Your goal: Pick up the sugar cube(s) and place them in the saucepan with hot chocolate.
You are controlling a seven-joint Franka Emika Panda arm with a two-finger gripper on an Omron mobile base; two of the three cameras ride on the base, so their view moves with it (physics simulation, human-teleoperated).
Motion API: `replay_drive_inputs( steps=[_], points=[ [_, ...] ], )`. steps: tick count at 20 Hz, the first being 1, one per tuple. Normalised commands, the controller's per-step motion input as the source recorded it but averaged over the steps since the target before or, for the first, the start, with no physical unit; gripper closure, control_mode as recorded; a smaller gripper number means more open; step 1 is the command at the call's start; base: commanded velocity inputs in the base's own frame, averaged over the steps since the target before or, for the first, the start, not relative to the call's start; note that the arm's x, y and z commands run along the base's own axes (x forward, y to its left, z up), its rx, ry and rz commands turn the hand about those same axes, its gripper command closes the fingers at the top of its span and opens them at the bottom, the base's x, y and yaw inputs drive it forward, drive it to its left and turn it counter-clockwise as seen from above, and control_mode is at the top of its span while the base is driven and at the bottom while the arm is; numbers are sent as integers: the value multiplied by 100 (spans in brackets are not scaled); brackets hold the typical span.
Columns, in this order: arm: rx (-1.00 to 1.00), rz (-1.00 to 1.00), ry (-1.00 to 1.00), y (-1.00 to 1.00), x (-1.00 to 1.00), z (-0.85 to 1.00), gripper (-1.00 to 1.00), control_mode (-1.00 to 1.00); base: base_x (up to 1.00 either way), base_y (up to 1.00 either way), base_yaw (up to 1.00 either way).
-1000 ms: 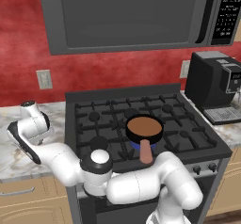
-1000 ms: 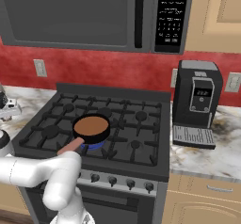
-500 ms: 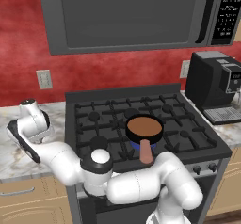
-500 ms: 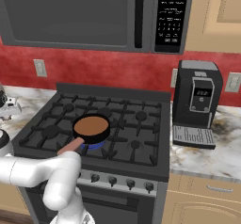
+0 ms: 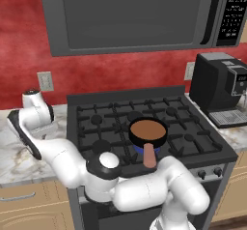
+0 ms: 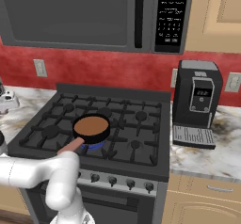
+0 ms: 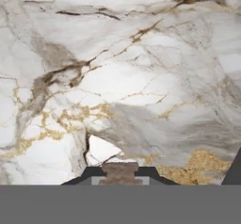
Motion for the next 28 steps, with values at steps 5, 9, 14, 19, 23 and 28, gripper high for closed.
replay_drive_inputs(
  steps=[5,9,14,19,23,28],
  points=[
    [10,-2,-10,-50,-60,38,100,-100,0,0,0],
    [5,-1,-9,-39,-49,43,100,-100,0,0,0],
    [1,-4,-8,-56,-45,50,100,-100,0,0,0],
    [0,-5,-3,-88,-23,59,100,-100,0,0,0],
    [0,-3,-1,-100,-21,48,100,-100,0,0,0],
    [1,-3,-1,-100,-27,20,100,-100,0,0,0]
  ],
)
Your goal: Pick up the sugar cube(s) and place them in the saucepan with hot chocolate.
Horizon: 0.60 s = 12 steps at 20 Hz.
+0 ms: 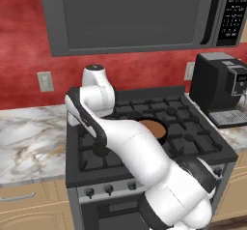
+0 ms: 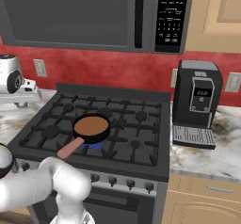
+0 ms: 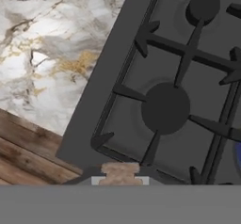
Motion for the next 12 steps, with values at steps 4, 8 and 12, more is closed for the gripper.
replay_drive_inputs(
  steps=[4,8,12],
  points=[
    [2,-5,-2,-100,-36,9,100,-100,0,0,0],
    [0,-4,-4,-100,-35,20,100,-100,0,0,0],
    [0,-3,-3,-100,-18,24,100,-100,0,0,0]
  ],
)
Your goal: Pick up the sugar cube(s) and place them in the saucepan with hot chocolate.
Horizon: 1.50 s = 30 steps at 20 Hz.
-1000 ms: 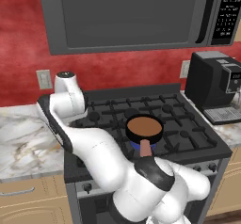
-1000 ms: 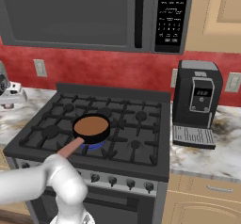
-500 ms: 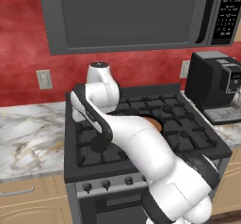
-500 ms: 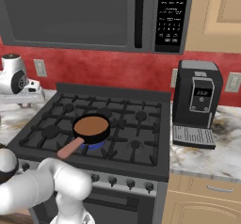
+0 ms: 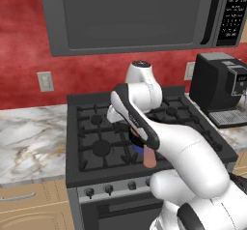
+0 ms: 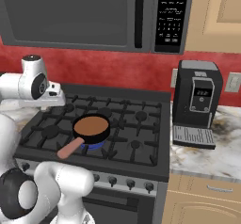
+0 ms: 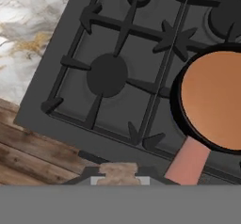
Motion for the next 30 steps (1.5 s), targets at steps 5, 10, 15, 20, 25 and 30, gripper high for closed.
replay_drive_inputs(
  steps=[5,10,15,20,25,30],
  points=[
    [0,0,-1,-100,0,3,100,-100,0,0,0],
    [0,-1,-1,-99,1,0,100,-100,0,0,0],
    [0,0,0,-52,23,-1,100,-100,0,0,0],
    [0,0,0,0,37,-27,100,-100,0,0,0],
    [-5,0,0,7,31,-43,100,-100,0,0,0],
    [-4,0,0,2,27,-20,100,-100,0,0,0]
  ],
)
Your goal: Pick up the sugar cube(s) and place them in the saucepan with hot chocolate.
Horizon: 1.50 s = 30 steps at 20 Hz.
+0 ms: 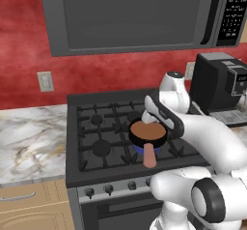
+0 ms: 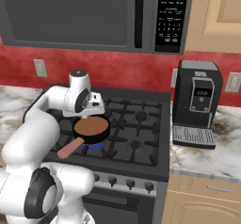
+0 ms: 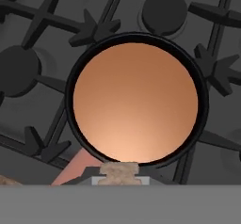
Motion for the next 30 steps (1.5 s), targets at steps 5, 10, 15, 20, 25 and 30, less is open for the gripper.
replay_drive_inputs(
  steps=[5,10,15,20,25,30],
  points=[
    [-1,0,2,0,24,-2,100,-100,0,0,0],
    [0,0,3,0,19,0,100,-100,0,0,0],
    [0,0,2,0,17,0,100,-100,0,0,0],
    [0,0,3,0,14,0,100,-100,0,0,0],
    [0,0,2,0,20,0,100,-100,0,0,0],
    [-1,0,1,0,32,-1,100,-100,0,0,0]
  ],
)
